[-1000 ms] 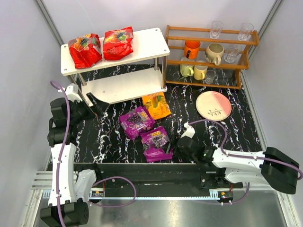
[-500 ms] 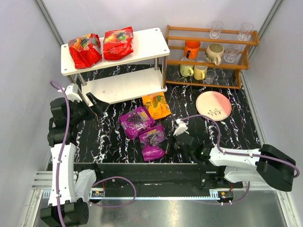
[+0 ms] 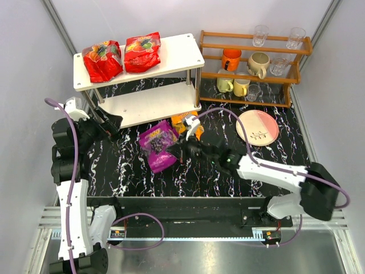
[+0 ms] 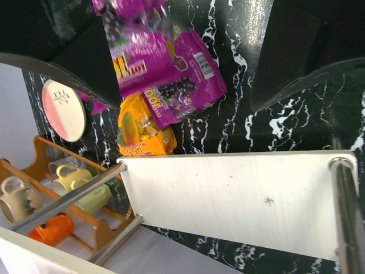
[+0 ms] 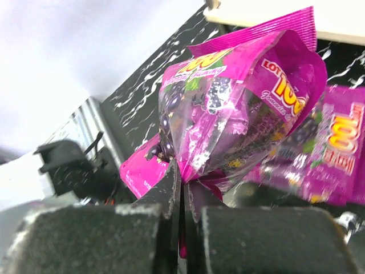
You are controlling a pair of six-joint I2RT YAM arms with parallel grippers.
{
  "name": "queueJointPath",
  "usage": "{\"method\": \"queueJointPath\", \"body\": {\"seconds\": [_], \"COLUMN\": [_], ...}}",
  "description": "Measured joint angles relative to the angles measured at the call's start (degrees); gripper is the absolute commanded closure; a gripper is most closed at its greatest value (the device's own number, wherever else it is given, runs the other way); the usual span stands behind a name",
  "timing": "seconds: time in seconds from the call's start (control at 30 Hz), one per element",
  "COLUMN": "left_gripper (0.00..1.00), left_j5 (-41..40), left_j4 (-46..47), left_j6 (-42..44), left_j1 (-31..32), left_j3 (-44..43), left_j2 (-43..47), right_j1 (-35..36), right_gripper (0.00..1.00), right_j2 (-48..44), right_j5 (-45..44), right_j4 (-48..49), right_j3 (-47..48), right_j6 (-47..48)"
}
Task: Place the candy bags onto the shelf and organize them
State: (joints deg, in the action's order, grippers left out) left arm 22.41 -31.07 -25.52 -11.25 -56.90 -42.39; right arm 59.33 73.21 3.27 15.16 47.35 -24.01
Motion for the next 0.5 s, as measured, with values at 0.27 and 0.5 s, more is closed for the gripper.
{"method": "queueJointPath", "body": {"seconds": [0.27, 0.5], "left_gripper": [0.01, 0.01], "left_j5": [-5.5, -8.0], "left_j4": [-0.4, -1.7], "left_j6": [0.3, 1.4], "left_j1": [0.0, 0.0], "left_j3": [-0.3, -2.3], "left_j2": [0.3, 0.3], "right_j1": [-11.1, -16.0], "right_gripper": [1.0, 1.0], "right_j2": [24.5, 38.4], "right_j5": [11.0, 20.0], "right_j4": [12.6, 18.0], "right_j3": [10.4, 24.2], "right_j6": [-1.7, -6.0]}}
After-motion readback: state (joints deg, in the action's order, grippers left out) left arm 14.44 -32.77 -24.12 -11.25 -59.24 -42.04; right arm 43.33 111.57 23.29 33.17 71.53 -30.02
